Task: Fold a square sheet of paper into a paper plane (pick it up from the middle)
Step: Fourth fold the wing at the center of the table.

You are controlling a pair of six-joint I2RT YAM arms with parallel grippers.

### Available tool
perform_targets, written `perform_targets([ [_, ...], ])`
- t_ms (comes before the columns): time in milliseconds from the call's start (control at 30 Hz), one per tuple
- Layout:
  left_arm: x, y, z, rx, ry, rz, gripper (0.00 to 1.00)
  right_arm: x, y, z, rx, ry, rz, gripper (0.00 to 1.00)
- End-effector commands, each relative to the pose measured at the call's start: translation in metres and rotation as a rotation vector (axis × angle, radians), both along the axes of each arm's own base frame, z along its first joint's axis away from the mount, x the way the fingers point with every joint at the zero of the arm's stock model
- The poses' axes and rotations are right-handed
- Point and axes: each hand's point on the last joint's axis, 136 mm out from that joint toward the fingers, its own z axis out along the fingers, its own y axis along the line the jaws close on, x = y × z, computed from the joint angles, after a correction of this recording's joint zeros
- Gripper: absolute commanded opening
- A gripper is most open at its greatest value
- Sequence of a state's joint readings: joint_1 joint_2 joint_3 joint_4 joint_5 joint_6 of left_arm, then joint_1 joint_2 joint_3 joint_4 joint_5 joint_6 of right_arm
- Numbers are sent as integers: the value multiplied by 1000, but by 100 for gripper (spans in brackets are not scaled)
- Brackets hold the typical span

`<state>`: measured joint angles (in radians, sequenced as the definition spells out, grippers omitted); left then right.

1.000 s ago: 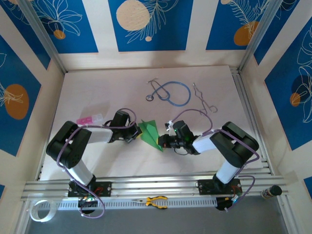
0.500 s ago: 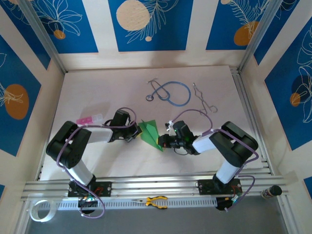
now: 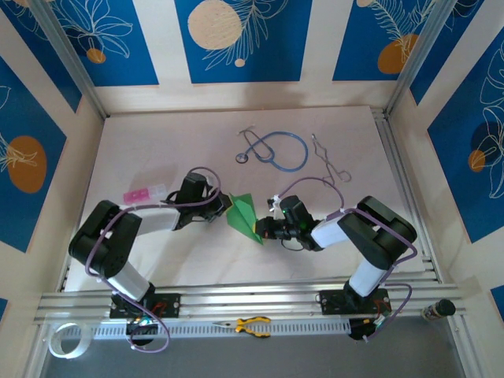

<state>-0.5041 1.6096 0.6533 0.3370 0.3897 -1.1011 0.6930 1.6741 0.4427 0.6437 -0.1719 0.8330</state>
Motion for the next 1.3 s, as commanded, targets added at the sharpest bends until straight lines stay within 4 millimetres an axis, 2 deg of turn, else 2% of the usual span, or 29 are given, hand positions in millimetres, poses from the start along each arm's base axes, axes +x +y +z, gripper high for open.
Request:
perform_targets([
  [0,-2,-22,11,-75,-61,-80,0,-9,-7,-18,-33,58,-8,3],
  [133,-4,-39,10,-135,-60,-118,0,-10,-7,-19,-33,67,-11,3],
  [333,-8,-47,-1,-150,-37,-128,0,-10,-8,-21,-32,78,-16,3],
  [1267,-14,-48,-24,-95,13,-119,0,-9,-12,-26,-50,142,-42,2],
])
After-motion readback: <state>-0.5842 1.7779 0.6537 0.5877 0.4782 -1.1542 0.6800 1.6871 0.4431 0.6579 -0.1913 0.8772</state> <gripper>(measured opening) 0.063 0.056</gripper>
